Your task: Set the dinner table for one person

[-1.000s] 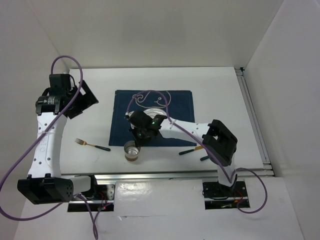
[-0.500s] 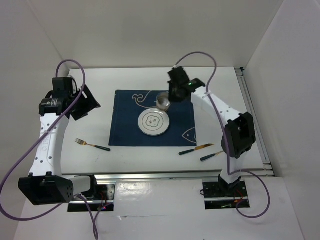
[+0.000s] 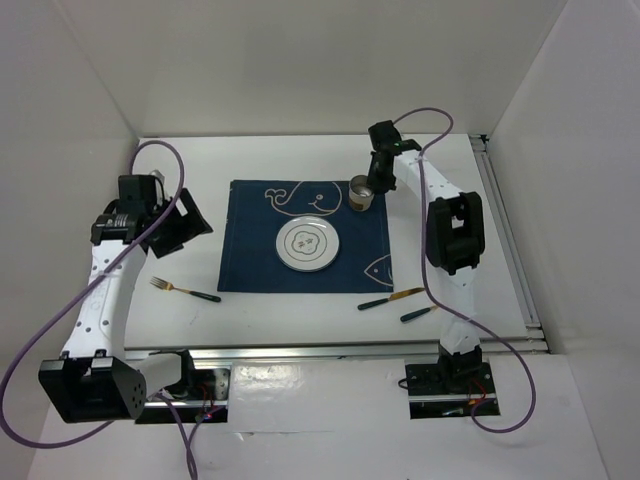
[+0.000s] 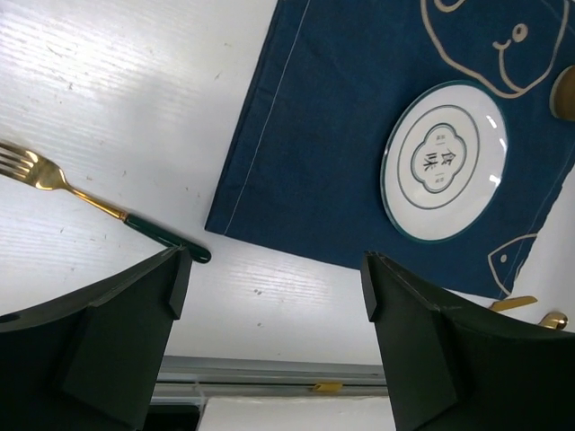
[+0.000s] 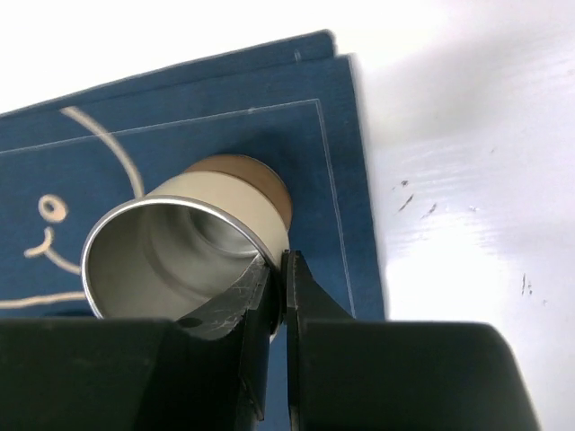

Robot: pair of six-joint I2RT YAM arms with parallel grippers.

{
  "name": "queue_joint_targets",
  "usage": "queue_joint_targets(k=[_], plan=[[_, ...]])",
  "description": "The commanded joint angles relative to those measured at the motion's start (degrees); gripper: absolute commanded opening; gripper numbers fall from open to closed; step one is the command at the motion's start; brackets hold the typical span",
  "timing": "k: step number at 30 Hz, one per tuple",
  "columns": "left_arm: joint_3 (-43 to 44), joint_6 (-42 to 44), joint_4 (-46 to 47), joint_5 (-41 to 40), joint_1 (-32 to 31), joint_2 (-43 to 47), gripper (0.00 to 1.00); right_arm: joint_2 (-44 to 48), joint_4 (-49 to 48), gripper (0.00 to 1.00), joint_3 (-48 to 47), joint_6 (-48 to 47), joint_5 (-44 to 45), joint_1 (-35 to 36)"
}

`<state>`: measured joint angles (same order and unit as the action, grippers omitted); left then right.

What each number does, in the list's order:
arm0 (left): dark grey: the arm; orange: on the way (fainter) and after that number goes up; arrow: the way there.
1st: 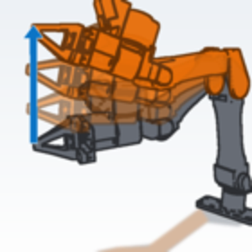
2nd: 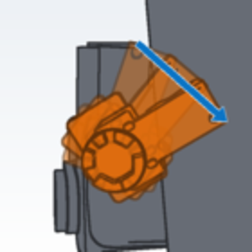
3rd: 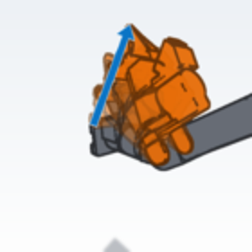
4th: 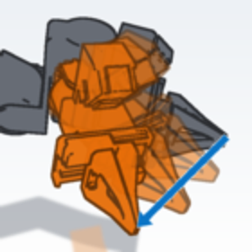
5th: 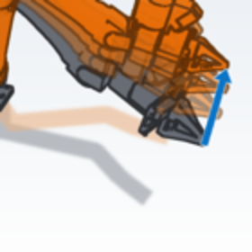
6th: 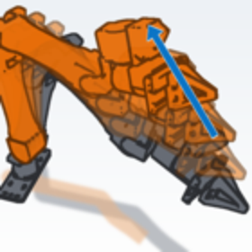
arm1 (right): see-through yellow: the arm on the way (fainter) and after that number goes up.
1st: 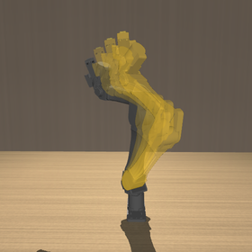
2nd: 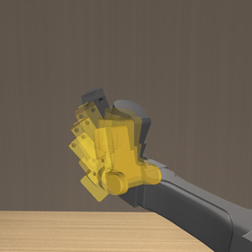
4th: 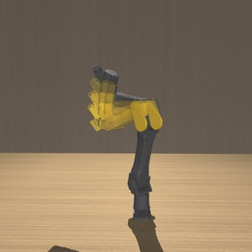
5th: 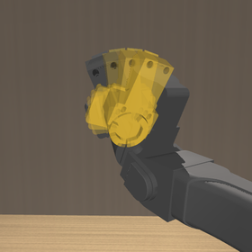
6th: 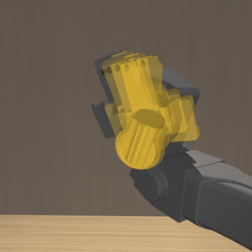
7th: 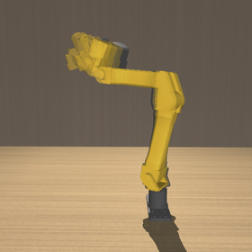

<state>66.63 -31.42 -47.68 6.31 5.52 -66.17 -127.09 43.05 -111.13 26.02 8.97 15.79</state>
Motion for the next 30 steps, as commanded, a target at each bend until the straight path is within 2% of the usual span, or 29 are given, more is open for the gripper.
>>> queue_joint_targets(k=[1,3,5,6,7,9,10,11,16,19,27,30], plan=[[-2.03,-0.03,2.07,-2.07,-0.07,0.25,0.96,-0.35,1.78,0.03,-4.62,-0.18,-0.62,-0.32],[-3.86,-1.44,2.07,-3.57,-0.07,-0.45,0.98,-0.35,1.78,0.11,-4.62,-0.7,-2.02,-0.32],[-5.71,-3.56,2.76,-4.11,-0.07,-1.94,0.99,-0.35,1.78,0.24,-4.1,-0.71,-2.81,-0.32],[-7.72,-4.17,2.77,-4.11,-0.07,-1.94,0.99,-0.35,1.17,0.5,-4.09,-0.71,-3.43,-0.32],[-8.79,-5.57,3.55,-5.41,-0.07,-1.94,0.99,0.25,1.16,0.66,-4.09,-1.32,-4.13,-0.32],[-10.72,-6.89,4.09,-6.56,-0.07,-2.47,0.99,1.75,1.16,0.91,-4.09,-1.32,-4.14,-0.32],[-10.73,-7.51,4.09,-6.57,-0.07,-3.17,0.99,3.32,1.16,0.97,-4.09,-1.32,-3.36,-0.32],[-11.43,-8.82,3.48,-7.53,-0.07,-4.22,0.99,4.21,1.16,1.0,-4.62,-1.93,-3.35,-0.32],[-15.82,-13.22,3.99,-7.54,0.46,-6.68,0.99,9.48,1.16,1.0,-4.62,-2.47,-2.03,-0.32],[-18.1,-16.04,4.78,-8.85,0.98,-8.09,0.98,15.35,0.63,1.0,-0.95,-2.47,-1.51,-0.32],[-22.6,-21.3,10.92,-6.75,2.22,-11.26,0.87,27.14,-4.72,1.0,12.16,-3.52,-2.64,-0.32],[-24.0,-23.24,12.61,-6.13,2.22,-13.27,0.77,29.52,-5.42,1.0,15.5,-4.04,-3.69,-0.32]])
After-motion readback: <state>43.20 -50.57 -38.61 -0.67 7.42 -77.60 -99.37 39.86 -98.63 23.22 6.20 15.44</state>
